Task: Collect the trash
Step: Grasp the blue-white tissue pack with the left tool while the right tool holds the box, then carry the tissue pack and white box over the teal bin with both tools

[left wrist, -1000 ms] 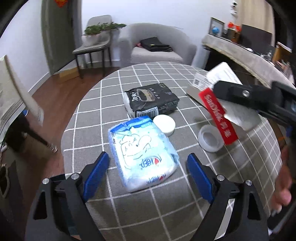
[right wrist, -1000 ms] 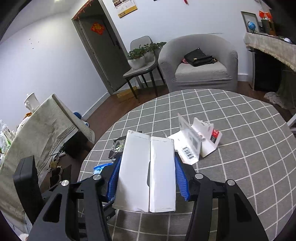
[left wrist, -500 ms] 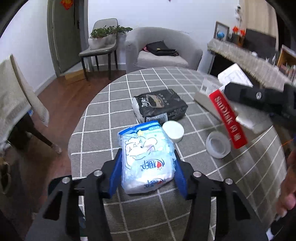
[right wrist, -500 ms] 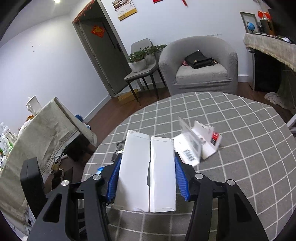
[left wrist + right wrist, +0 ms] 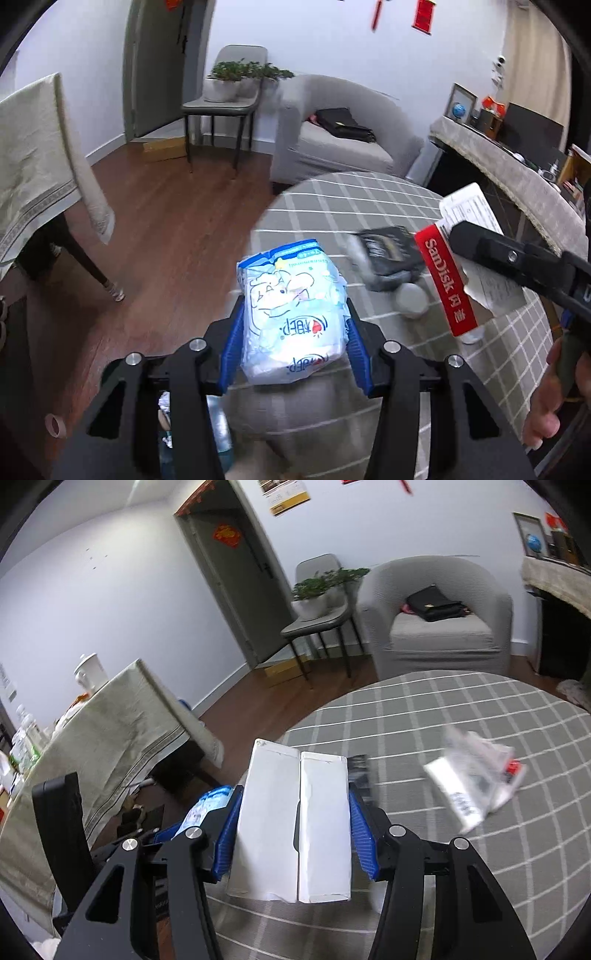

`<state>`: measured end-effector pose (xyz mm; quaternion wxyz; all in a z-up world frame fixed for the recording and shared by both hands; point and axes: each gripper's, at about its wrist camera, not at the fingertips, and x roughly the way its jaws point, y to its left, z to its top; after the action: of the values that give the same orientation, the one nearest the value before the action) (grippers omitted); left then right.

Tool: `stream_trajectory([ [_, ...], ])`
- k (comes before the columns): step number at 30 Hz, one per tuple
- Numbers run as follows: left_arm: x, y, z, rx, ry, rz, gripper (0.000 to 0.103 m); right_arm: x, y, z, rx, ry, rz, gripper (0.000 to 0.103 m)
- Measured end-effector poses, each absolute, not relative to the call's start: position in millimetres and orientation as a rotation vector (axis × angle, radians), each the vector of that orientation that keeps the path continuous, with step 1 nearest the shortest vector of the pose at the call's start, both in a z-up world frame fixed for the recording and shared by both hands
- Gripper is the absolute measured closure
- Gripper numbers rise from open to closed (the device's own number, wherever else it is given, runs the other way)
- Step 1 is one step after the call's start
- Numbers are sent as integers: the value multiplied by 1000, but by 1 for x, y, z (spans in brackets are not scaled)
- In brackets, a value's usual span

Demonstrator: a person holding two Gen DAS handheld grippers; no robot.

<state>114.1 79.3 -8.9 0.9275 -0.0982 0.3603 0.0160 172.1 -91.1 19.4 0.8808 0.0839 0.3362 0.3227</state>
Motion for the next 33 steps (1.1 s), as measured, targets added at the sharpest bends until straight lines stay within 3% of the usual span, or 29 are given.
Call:
stream_trajectory([
  [17, 87, 163, -20, -246, 775, 126, 50, 166, 6, 10, 120, 743, 812, 49],
  [33, 71, 229, -77, -297, 930, 154, 50, 155, 87, -11, 24, 799, 875, 49],
])
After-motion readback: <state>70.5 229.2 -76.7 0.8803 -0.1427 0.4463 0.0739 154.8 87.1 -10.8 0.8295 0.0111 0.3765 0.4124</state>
